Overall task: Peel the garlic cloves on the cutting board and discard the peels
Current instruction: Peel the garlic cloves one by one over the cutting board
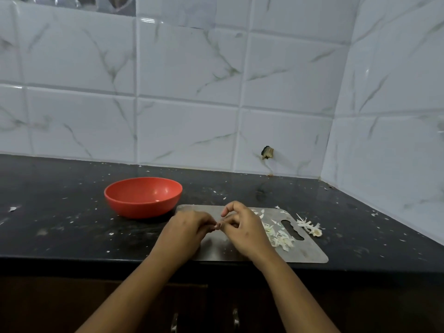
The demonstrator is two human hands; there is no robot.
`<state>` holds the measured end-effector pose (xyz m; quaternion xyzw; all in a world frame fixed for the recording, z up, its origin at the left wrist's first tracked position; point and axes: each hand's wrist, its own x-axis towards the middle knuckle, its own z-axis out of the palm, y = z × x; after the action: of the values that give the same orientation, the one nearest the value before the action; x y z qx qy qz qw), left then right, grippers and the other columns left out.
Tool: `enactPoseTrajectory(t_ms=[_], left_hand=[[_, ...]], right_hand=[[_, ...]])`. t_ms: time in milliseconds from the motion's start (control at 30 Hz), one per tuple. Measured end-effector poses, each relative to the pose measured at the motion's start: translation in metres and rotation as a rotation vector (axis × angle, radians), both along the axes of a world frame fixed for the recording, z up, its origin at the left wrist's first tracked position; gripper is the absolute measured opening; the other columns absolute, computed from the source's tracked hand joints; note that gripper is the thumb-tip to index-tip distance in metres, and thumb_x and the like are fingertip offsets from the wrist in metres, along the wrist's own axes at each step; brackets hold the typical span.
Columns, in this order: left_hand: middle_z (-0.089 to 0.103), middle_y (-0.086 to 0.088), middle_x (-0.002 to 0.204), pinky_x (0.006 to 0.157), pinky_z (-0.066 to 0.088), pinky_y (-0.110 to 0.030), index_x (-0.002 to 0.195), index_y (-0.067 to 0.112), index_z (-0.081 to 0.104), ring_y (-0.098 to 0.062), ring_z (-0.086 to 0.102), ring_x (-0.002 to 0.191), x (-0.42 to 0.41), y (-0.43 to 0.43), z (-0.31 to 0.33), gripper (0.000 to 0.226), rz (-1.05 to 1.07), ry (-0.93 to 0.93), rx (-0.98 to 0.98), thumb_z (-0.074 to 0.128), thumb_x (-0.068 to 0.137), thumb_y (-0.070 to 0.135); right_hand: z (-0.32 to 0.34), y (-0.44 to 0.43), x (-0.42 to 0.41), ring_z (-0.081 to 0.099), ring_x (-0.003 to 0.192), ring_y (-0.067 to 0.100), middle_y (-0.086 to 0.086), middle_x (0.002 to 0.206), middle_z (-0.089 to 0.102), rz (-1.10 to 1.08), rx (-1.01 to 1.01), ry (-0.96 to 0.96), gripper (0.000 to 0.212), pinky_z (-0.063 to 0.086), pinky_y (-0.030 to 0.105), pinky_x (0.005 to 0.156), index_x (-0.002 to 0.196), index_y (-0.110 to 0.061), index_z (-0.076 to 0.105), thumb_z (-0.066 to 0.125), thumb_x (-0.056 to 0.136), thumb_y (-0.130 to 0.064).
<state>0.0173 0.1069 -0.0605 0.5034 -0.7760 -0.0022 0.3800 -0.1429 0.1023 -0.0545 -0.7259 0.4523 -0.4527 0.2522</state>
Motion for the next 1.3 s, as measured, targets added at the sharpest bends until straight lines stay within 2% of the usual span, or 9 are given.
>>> enactPoseTrajectory(t_ms=[167, 333, 433, 567, 700, 833, 1100, 1167, 1300], left_hand=[[0.070, 0.007, 0.080, 0.074, 0.051, -0.031, 0.086, 0.021, 0.074, -0.006, 0.061, 0.072, 0.002, -0.003, -0.004, 0.008, 0.036, 0.095, 0.026, 0.066, 0.088, 0.023], [0.068, 0.014, 0.074, 0.070, 0.050, -0.022, 0.081, 0.024, 0.070, 0.003, 0.058, 0.066, 0.004, -0.007, -0.006, 0.014, 0.017, 0.199, 0.118, 0.061, 0.091, 0.020], [0.065, 0.015, 0.070, 0.063, 0.043, -0.017, 0.079, 0.024, 0.068, 0.008, 0.054, 0.060, 0.004, -0.007, -0.007, 0.016, 0.035, 0.219, 0.114, 0.060, 0.092, 0.021], [0.066, 0.014, 0.072, 0.070, 0.051, -0.025, 0.079, 0.022, 0.065, 0.003, 0.060, 0.069, 0.002, -0.006, -0.009, 0.016, 0.054, 0.206, 0.110, 0.059, 0.093, 0.021], [0.066, 0.013, 0.071, 0.073, 0.052, -0.026, 0.077, 0.028, 0.060, 0.000, 0.062, 0.073, 0.001, -0.003, -0.008, 0.019, 0.049, 0.162, 0.138, 0.055, 0.095, 0.023], [0.065, 0.010, 0.069, 0.073, 0.051, -0.024, 0.076, 0.030, 0.059, 0.001, 0.061, 0.069, 0.001, -0.003, -0.005, 0.023, 0.013, 0.142, 0.185, 0.053, 0.095, 0.021], [0.056, 0.007, 0.063, 0.054, 0.035, -0.010, 0.067, 0.023, 0.057, 0.003, 0.048, 0.053, 0.003, -0.003, 0.000, 0.032, -0.070, 0.197, 0.304, 0.050, 0.097, 0.019], [0.055, 0.005, 0.065, 0.054, 0.034, -0.011, 0.066, 0.023, 0.057, 0.000, 0.047, 0.056, 0.004, -0.003, 0.001, 0.033, -0.081, 0.216, 0.320, 0.049, 0.098, 0.020], [0.055, 0.005, 0.065, 0.055, 0.035, -0.012, 0.067, 0.023, 0.056, -0.004, 0.048, 0.059, 0.004, -0.003, 0.001, 0.033, -0.063, 0.254, 0.322, 0.048, 0.098, 0.021]], right_hand=[[0.001, -0.006, 0.001, 0.056, 0.057, -0.004, -0.004, 0.068, 0.069, 0.026, 0.011, 0.031, 0.013, 0.039, 0.009, 0.059, 0.085, -0.017, 0.063, 0.064, 0.088, -0.005], [0.002, -0.012, 0.003, 0.054, 0.054, 0.011, 0.004, 0.073, 0.068, 0.079, 0.072, 0.016, 0.011, 0.049, 0.027, 0.054, 0.087, -0.017, 0.065, 0.062, 0.089, -0.006], [0.001, -0.011, 0.003, 0.055, 0.049, 0.007, -0.001, 0.076, 0.070, 0.055, 0.036, 0.094, 0.014, 0.049, 0.023, 0.052, 0.085, -0.020, 0.067, 0.060, 0.092, -0.010], [-0.002, -0.009, 0.004, 0.056, 0.054, -0.001, -0.008, 0.071, 0.069, 0.044, -0.018, 0.173, 0.025, 0.045, 0.016, 0.053, 0.075, -0.030, 0.066, 0.061, 0.089, -0.010], [-0.001, -0.009, 0.003, 0.054, 0.055, 0.001, -0.001, 0.074, 0.070, 0.045, -0.026, 0.183, 0.023, 0.044, 0.017, 0.054, 0.075, -0.028, 0.065, 0.061, 0.086, -0.008], [0.000, -0.005, 0.002, 0.052, 0.049, 0.003, -0.005, 0.065, 0.064, 0.043, -0.047, 0.196, 0.022, 0.045, 0.020, 0.051, 0.072, -0.026, 0.066, 0.061, 0.085, -0.009], [-0.003, -0.003, 0.004, 0.057, 0.050, 0.014, 0.004, 0.067, 0.066, 0.046, -0.126, 0.277, 0.017, 0.050, 0.033, 0.056, 0.077, -0.023, 0.072, 0.057, 0.080, -0.016], [-0.003, -0.001, 0.005, 0.059, 0.053, 0.015, 0.004, 0.065, 0.066, 0.034, -0.156, 0.314, 0.019, 0.049, 0.031, 0.056, 0.079, -0.022, 0.072, 0.054, 0.078, -0.019], [-0.002, 0.000, 0.005, 0.054, 0.043, 0.004, 0.001, 0.065, 0.066, -0.002, -0.082, 0.200, 0.020, 0.044, 0.019, 0.048, 0.076, -0.024, 0.066, 0.058, 0.086, -0.009]])
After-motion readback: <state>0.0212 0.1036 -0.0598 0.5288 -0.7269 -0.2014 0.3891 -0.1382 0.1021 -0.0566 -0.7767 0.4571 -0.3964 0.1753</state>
